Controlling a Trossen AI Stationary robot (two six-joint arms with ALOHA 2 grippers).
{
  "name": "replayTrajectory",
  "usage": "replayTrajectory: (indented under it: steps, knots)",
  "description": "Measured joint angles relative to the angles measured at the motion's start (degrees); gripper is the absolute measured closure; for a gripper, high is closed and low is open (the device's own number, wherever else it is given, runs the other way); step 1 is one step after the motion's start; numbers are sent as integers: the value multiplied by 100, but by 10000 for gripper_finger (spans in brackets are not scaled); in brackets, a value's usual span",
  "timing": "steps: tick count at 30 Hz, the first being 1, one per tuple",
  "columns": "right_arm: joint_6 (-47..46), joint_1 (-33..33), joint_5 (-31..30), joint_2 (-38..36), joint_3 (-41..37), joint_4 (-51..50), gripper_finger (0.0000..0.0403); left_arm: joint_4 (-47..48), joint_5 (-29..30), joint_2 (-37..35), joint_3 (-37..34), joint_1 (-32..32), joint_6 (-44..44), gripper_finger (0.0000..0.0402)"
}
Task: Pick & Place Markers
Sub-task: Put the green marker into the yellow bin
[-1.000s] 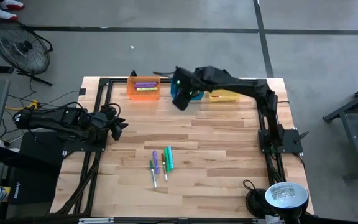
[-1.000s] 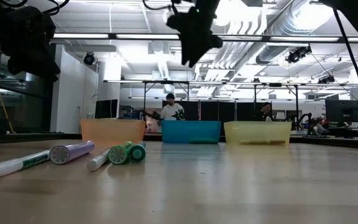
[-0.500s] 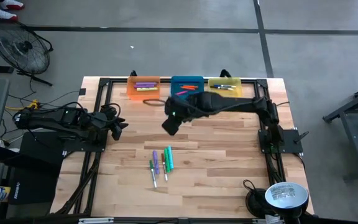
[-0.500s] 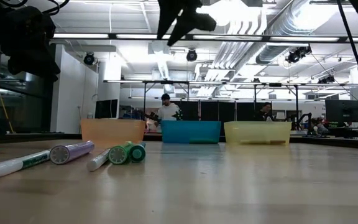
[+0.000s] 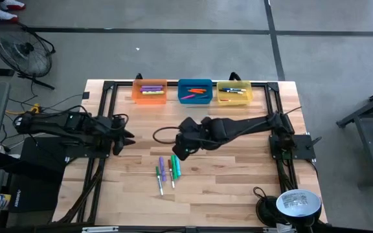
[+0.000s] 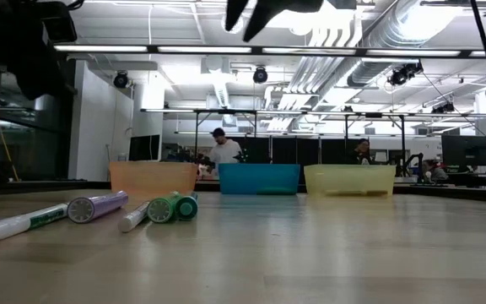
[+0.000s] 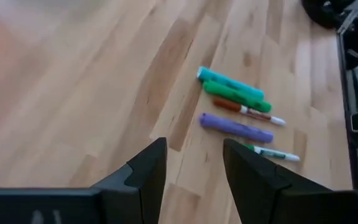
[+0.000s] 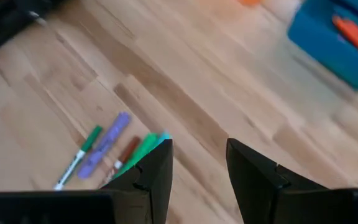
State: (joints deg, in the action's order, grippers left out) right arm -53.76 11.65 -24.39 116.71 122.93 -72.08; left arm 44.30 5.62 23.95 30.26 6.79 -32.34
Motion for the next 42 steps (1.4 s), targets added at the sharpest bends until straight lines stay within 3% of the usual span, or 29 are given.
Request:
replayTrajectory:
  steps: [10, 18, 27, 34, 42]
  knots:
    - [-1805, 231, -696, 2, -9, -1792, 265, -282, -324, 1150, 0, 0, -1274, 245]
    - [-905, 61, -553, -71, -824, -1761, 265, -877, -389, 2073, 0, 9, -2115, 245]
    - [-271, 7, -238, -977, -3052, -329, 265, -1944, -286, 2924, 4, 879, -3842, 245]
    - [-18, 1, -444, -2293, -4636, 611, 265, -2666, 607, 3766, 14, 1816, -5937, 245]
    - [361, -14, -414, -3646, -6003, 1495, 265, -2634, 1029, 5006, 795, 2380, -7115, 245]
